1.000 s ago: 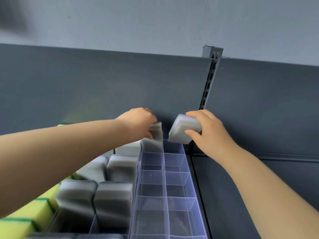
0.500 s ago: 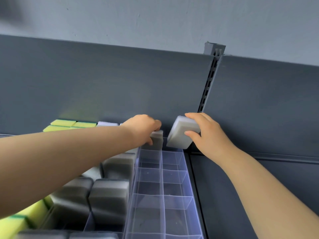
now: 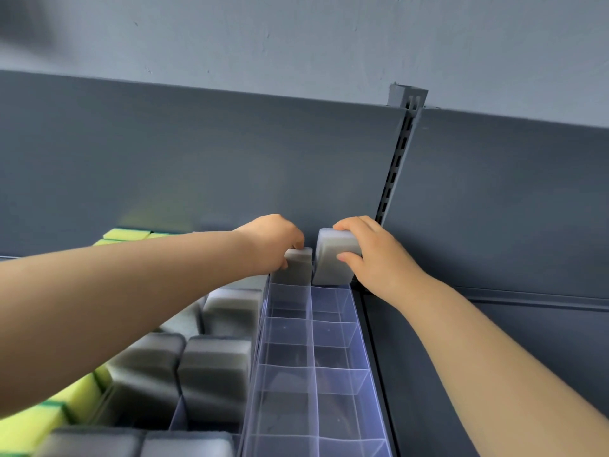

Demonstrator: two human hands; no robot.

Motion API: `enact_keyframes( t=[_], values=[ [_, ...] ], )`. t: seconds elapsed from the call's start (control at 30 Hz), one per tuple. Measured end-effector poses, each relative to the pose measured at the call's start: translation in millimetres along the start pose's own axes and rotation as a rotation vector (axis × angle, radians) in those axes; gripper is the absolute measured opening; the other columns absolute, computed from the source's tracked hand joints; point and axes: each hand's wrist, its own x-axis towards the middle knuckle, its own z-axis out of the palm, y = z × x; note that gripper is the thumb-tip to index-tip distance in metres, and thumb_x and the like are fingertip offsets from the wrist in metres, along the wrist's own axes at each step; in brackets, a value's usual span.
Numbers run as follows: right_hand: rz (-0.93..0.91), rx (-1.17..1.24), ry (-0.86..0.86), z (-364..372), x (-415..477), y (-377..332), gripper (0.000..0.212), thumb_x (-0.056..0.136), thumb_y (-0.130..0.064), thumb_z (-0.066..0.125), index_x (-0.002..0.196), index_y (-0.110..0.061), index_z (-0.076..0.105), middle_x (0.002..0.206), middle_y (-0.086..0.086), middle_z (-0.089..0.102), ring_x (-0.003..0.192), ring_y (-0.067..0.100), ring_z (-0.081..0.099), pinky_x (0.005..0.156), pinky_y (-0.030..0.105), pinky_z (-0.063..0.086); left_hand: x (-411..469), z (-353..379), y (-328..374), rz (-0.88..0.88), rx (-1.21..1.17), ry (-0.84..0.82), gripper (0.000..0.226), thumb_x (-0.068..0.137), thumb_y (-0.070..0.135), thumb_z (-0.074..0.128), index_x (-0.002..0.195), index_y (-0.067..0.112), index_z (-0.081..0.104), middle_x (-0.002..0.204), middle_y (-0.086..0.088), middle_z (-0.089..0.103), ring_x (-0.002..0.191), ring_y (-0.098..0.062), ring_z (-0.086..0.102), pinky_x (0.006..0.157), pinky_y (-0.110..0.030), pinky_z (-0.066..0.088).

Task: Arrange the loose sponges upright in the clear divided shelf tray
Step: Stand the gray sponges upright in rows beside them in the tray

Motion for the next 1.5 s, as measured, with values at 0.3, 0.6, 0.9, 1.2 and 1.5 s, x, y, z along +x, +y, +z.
enact_keyframes(
  t=[0.3,0.6,0.9,1.2,1.5],
  values=[
    [0.016,-0.002,0.0,2.2,3.6,-5.7,0.035,0.09,-0.019,0.056,0.124,-0.025,0.045,0.127,-0.009,0.045,0.103,0.014,0.05,0.086,0.025,0.041,0.0,0.1,-1.2,0.011,0.004,-0.008,0.046,0.086,0.02,0.064,0.131,0.023,0.051,0.127,0.001,0.055,0.118,-0.021,0.048,0.092,-0.03,0.043],
    [0.051,0.007,-0.024,7.6,6.3,-1.5,0.033,0.09,-0.018,0.057,0.121,-0.023,0.047,0.122,-0.006,0.047,0.097,0.012,0.046,0.083,0.024,0.039,-4.9,-2.4,-0.3,0.016,0.011,-0.02,0.046,0.091,0.017,0.056,0.135,0.025,0.047,0.131,-0.001,0.052,0.119,-0.024,0.048,0.094,-0.033,0.043],
    [-0.011,-0.164,-0.036,29.2,7.8,7.7,0.039,0.088,-0.02,0.06,0.125,-0.017,0.051,0.126,-0.005,0.047,0.12,0.011,0.036,0.095,0.026,0.038,-7.9,-0.4,1.2,0.007,-0.032,0.01,0.04,0.091,0.018,0.054,0.13,0.024,0.053,0.122,-0.004,0.057,0.11,-0.026,0.052,0.086,-0.03,0.045],
    [0.011,-0.187,-0.037,32.3,6.2,5.3,0.041,0.087,-0.022,0.061,0.127,-0.02,0.049,0.128,-0.005,0.046,0.121,0.013,0.035,0.095,0.027,0.037,-7.8,2.7,-0.4,0.05,-0.011,-0.004,0.012,0.089,0.016,0.049,0.097,0.013,0.057,0.092,-0.004,0.054,0.089,-0.027,0.053,0.071,-0.03,0.044],
    [0.007,-0.123,0.031,-8.4,-36.5,-10.4,0.043,0.091,-0.026,0.055,0.133,-0.021,0.045,0.135,-0.006,0.046,0.126,0.011,0.033,0.1,0.023,0.029,-25.8,-6.5,42.1,0.112,0.007,0.15,0.034,0.095,0.033,0.041,0.128,0.031,0.047,0.123,0.004,0.055,0.11,-0.021,0.053,0.086,-0.039,0.049]
  ],
)
